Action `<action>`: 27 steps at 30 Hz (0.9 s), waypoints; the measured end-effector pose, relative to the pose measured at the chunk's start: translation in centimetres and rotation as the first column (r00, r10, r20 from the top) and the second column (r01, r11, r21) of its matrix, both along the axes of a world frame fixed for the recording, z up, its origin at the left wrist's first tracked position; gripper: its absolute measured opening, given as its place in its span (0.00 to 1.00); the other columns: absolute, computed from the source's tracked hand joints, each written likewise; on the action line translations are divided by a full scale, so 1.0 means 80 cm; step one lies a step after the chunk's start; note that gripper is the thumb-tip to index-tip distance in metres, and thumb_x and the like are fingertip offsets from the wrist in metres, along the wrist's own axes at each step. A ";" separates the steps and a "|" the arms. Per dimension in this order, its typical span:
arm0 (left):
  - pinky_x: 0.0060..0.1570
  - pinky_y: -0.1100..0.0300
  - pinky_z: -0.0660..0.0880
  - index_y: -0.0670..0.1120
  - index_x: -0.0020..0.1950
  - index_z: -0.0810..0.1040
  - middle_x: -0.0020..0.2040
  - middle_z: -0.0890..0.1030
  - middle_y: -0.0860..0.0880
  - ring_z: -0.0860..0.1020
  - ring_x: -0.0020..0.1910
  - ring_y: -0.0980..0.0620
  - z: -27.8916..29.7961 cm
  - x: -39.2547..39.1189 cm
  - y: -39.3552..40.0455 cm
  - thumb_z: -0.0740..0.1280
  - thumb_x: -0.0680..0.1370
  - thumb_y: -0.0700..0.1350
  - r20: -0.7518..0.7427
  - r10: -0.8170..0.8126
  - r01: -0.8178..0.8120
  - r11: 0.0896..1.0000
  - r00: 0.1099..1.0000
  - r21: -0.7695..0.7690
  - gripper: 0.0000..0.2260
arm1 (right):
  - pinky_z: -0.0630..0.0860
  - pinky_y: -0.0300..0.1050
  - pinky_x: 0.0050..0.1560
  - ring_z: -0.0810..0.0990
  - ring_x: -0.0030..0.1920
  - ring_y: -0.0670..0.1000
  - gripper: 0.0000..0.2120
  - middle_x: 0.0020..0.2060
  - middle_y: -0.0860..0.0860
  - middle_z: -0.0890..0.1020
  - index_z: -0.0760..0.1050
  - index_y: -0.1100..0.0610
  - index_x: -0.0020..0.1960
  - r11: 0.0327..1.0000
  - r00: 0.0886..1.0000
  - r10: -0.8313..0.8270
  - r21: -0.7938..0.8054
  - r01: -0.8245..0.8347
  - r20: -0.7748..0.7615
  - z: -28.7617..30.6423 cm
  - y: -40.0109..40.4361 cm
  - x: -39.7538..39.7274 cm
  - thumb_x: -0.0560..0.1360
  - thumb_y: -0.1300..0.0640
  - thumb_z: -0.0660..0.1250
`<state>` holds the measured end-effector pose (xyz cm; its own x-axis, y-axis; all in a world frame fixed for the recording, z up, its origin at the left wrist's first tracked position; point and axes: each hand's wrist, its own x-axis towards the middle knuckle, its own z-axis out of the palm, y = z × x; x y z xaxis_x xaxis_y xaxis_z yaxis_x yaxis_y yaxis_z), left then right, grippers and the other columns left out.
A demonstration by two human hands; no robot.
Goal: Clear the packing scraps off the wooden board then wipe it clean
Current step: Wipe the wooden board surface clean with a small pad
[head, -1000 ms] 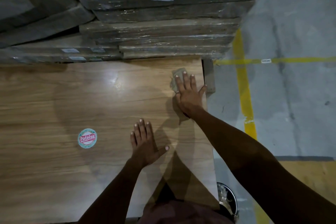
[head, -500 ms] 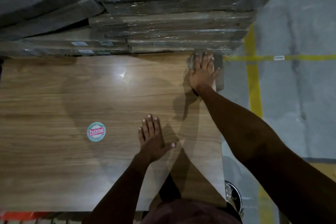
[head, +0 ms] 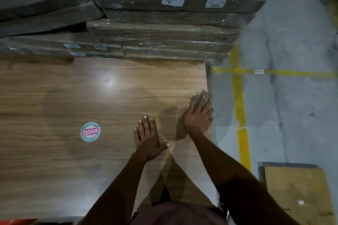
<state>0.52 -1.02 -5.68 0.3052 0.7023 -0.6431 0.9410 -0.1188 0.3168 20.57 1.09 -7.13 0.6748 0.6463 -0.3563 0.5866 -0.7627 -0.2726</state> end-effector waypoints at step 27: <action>0.77 0.44 0.51 0.46 0.80 0.62 0.81 0.50 0.50 0.49 0.82 0.43 -0.032 -0.216 -0.093 0.59 0.73 0.59 0.368 -0.260 0.197 0.960 0.893 0.200 0.37 | 0.68 0.54 0.72 0.66 0.72 0.64 0.36 0.72 0.64 0.63 0.55 0.62 0.78 0.909 0.987 -0.147 -0.384 0.162 0.068 0.048 -0.286 -0.160 0.79 0.46 0.66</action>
